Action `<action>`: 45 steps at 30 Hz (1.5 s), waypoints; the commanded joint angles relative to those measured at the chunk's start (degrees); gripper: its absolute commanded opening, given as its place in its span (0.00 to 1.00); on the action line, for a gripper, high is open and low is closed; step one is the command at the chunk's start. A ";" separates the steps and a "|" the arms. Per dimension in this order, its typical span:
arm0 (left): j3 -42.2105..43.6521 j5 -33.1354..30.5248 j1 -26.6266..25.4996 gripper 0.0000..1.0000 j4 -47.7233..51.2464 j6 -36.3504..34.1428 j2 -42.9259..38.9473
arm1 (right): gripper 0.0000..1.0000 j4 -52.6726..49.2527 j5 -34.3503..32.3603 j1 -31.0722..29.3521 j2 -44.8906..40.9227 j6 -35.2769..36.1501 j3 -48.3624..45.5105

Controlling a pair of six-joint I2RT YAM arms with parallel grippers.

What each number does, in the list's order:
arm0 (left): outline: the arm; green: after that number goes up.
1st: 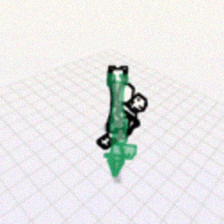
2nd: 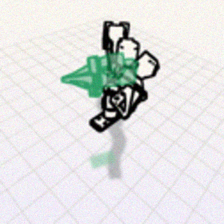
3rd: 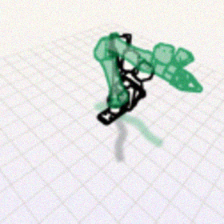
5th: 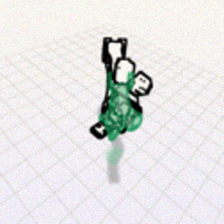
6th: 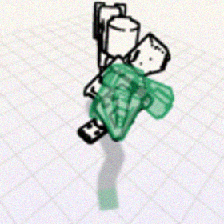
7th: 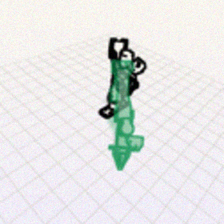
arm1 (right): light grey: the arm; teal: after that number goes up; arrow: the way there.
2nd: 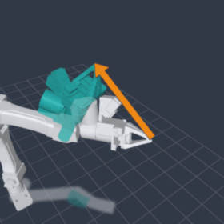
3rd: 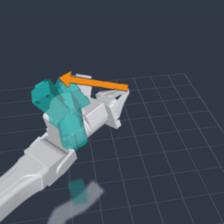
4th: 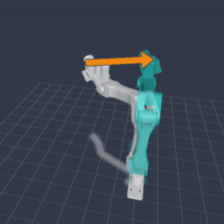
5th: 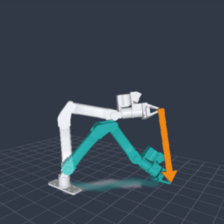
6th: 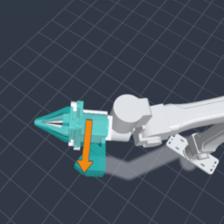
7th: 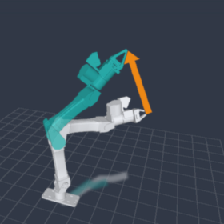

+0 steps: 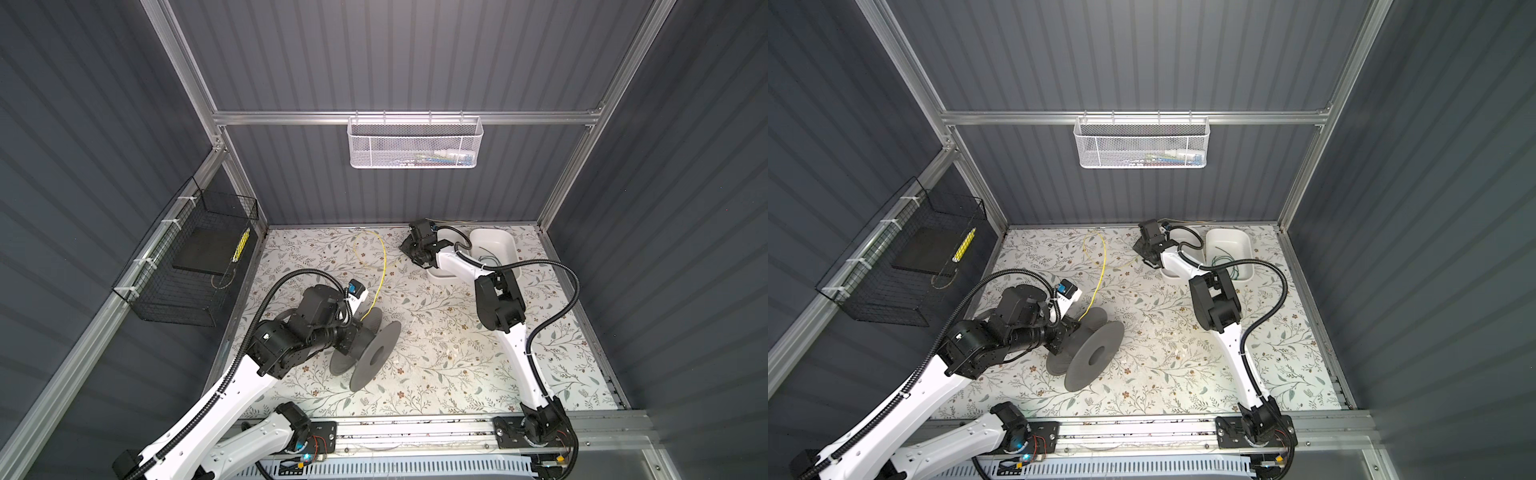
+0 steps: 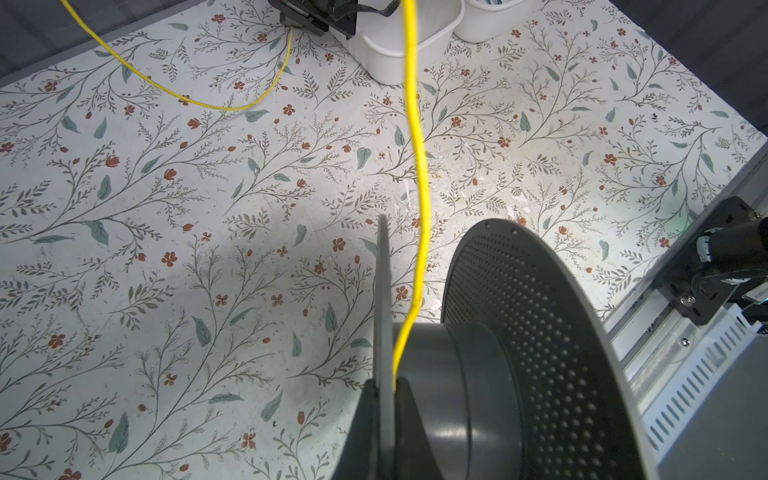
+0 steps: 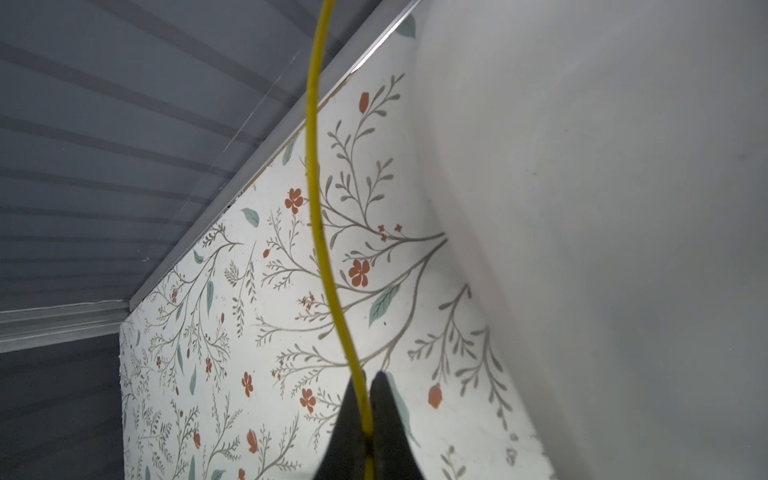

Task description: Wrap the cables

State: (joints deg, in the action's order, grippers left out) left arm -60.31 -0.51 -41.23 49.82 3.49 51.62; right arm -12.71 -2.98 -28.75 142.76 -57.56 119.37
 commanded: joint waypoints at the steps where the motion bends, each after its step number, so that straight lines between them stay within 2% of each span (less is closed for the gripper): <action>1: -2.77 -0.69 0.01 0.00 -0.79 -0.27 -0.62 | 0.00 1.64 0.95 -0.30 -4.68 2.71 -0.02; 8: -4.58 -1.42 0.01 0.00 0.35 -0.30 -0.73 | 0.00 2.73 2.32 -0.59 -12.75 6.62 0.06; 13: -6.26 -1.70 0.01 0.00 2.16 -1.17 -0.08 | 0.00 3.07 0.87 -0.58 -19.05 9.14 -2.38; 19: -9.65 -2.56 0.01 0.00 5.36 -1.71 -0.96 | 0.00 8.30 -3.83 1.25 -31.49 12.24 -18.47; 25: -14.36 -3.78 0.06 0.00 7.92 -0.75 -2.48 | 0.00 9.60 -9.03 6.86 -42.62 20.44 -34.25; 29: -20.14 -5.29 0.01 0.00 10.74 1.39 -1.33 | 0.00 10.30 -12.10 11.48 -49.16 23.86 -44.82; 33: -31.68 -8.48 0.02 0.00 10.75 4.36 3.11 | 0.00 8.54 -14.53 12.49 -52.66 27.71 -50.66; 36: -41.41 -10.93 0.01 0.00 9.25 6.01 8.09 | 0.00 9.11 -14.59 11.35 -54.62 28.79 -54.97; 40: -53.46 -14.31 0.01 0.00 5.13 7.50 15.39 | 0.00 8.66 -18.02 5.35 -56.01 32.57 -57.70; 45: -58.98 -20.80 0.04 0.00 -2.64 8.79 21.10 | 0.00 8.99 -20.27 -4.53 -59.71 34.42 -62.07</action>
State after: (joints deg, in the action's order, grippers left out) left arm -116.46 -15.66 -41.23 56.18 10.20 71.40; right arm -3.92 -19.97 -29.52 85.52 -26.37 59.00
